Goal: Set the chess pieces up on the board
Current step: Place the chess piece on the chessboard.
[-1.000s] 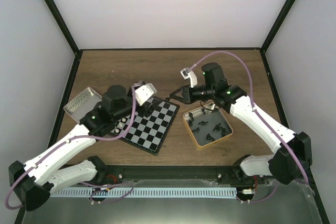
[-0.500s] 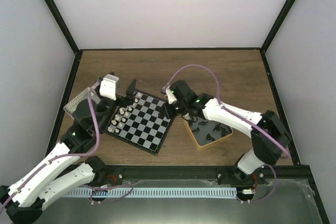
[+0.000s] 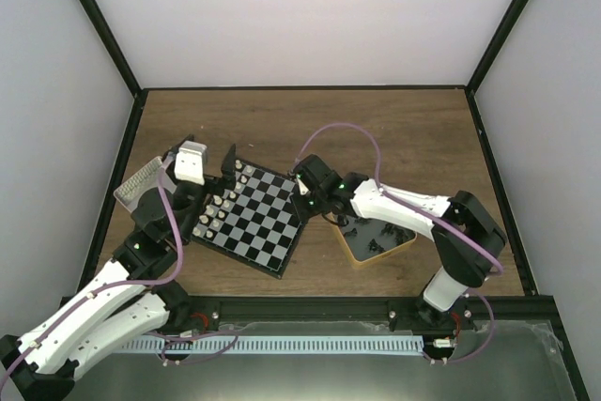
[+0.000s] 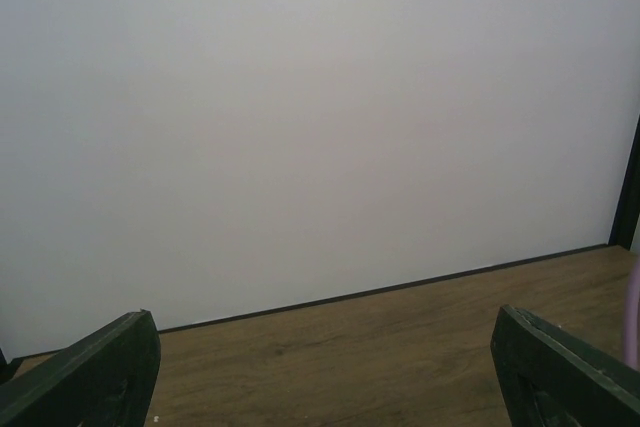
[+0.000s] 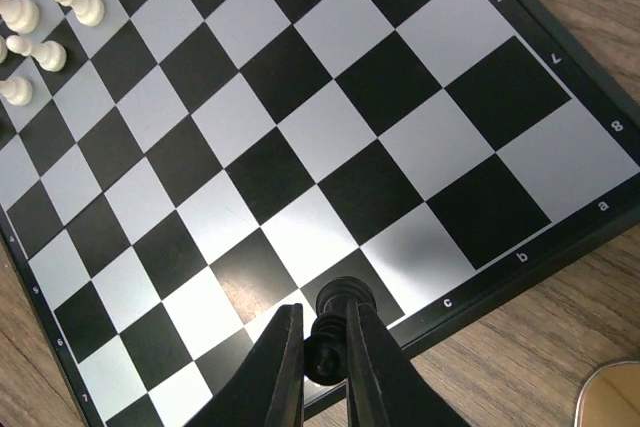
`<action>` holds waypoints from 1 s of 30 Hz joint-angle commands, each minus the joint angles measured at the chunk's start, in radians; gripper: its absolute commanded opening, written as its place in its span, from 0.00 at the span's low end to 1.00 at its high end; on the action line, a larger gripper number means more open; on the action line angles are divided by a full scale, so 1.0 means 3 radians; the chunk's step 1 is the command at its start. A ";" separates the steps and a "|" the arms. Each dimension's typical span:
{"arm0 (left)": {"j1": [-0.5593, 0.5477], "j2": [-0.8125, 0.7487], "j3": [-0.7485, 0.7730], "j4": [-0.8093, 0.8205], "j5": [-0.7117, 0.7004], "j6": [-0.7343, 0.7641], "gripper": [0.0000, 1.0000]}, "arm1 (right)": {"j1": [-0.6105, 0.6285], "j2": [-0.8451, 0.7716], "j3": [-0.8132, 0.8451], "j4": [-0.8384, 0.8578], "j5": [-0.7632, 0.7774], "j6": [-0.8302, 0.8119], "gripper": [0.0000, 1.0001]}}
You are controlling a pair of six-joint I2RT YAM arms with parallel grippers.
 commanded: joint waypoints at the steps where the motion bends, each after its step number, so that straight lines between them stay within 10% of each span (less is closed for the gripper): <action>1: 0.0004 -0.0019 -0.0012 0.0116 -0.0058 0.0042 0.93 | 0.0039 0.0078 -0.0030 -0.0016 0.0053 0.0034 0.04; 22: 0.0004 0.0018 -0.0021 0.0147 -0.0121 0.0089 0.93 | 0.0118 0.0302 -0.0061 0.0059 0.0038 -0.0030 0.09; 30: 0.0002 0.0020 -0.0021 0.0140 -0.0126 0.0090 0.93 | 0.0118 0.0248 0.0001 -0.0014 -0.0005 0.0026 0.28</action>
